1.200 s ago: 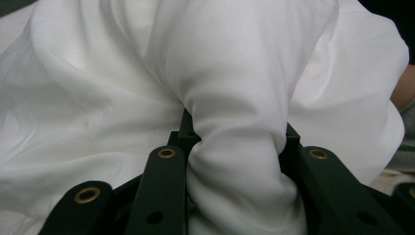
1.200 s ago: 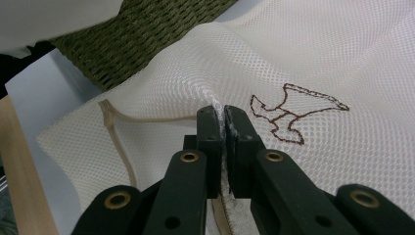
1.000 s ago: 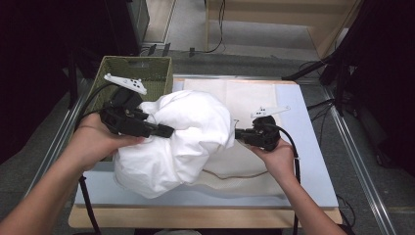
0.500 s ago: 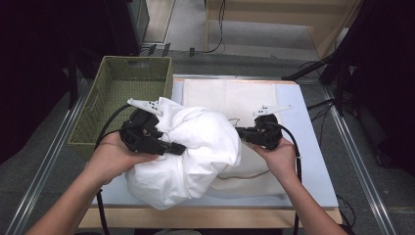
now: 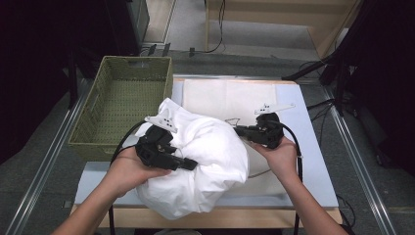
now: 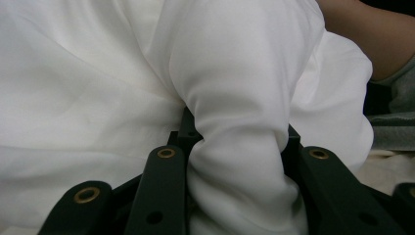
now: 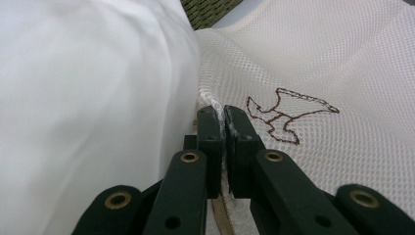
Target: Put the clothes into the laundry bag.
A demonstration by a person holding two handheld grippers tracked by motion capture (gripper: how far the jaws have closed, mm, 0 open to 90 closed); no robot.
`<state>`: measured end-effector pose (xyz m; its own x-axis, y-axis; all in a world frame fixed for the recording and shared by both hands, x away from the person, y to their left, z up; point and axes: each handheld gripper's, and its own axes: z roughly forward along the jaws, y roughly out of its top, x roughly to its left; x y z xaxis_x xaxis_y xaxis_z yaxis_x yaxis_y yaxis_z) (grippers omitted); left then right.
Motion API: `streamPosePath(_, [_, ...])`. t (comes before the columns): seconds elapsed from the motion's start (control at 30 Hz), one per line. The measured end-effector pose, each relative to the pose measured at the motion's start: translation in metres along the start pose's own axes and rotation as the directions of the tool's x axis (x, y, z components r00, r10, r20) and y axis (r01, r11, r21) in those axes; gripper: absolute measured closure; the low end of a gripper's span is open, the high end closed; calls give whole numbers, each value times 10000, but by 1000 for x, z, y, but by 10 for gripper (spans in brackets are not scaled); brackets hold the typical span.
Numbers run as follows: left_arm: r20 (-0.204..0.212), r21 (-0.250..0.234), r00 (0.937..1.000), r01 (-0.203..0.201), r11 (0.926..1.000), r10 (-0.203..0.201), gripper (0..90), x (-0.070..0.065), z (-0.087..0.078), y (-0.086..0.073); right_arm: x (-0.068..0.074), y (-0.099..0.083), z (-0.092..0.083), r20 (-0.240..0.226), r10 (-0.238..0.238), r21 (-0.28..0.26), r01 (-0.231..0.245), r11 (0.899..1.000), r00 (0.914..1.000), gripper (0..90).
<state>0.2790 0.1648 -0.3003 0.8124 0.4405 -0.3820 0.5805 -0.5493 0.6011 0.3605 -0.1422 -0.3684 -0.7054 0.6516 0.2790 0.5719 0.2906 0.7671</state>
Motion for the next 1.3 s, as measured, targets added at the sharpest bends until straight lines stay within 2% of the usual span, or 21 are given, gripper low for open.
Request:
streamPosePath(0.1, [323, 204, 9993, -187, 9996, 181, 679, -9, 5, 0, -1, 0, -1, 17, 3, -25, -3, 10000, 10000, 876])
streamPosePath(0.23, [723, 219, 9967, -373, 9991, 356, 677, -22, 9, 1, -1, 1, -2, 21, 40, -67, -40, 10000, 10000, 876])
streamPosePath(0.3, [638, 197, 9973, -382, 9991, 369, 676, -24, 13, 2, 0, 2, -3, 34, -3, -121, 3, 9999, 10000, 876])
streamPosePath(0.33, [425, 211, 9985, -344, 9992, 335, 675, -23, 16, 3, 0, 3, -4, 43, -28, -148, 28, 9999, 10000, 876])
streamPosePath(0.43, [197, 260, 9998, -51, 9996, 46, 675, -14, 25, 2, 1, 3, -5, 29, -3, -171, 3, 9999, 10000, 877])
streamPosePath(0.53, [283, 194, 9994, 197, 9996, -202, 675, -6, 38, -1, 1, 4, -6, 78, -55, -130, 56, 9999, 10000, 877])
streamPosePath(0.67, [131, 186, 9997, 223, 9996, -225, 675, -1, 53, -2, 2, 4, -6, 86, -71, -116, 72, 9999, 9999, 880])
streamPosePath(0.8, [265, 261, 9991, 330, 9991, -337, 675, 4, 68, -3, 4, 5, -8, 72, -102, -160, 103, 9998, 9999, 881])
streamPosePath(1.03, [462, 245, 9983, 335, 9991, -346, 675, 5, 89, 4, 8, 7, -11, 3, -169, -307, 169, 9994, 9999, 881])
streamPosePath(1.17, [631, 17, 9961, 613, 9981, -613, 674, 7, 100, 11, 10, 8, -13, -30, -205, -364, 203, 9991, 9998, 881])
streamPosePath(1.3, [449, -255, 9983, 395, 9989, -384, 673, 2, 109, 22, 9, 7, -15, -26, -186, -403, 184, 9990, 9998, 882])
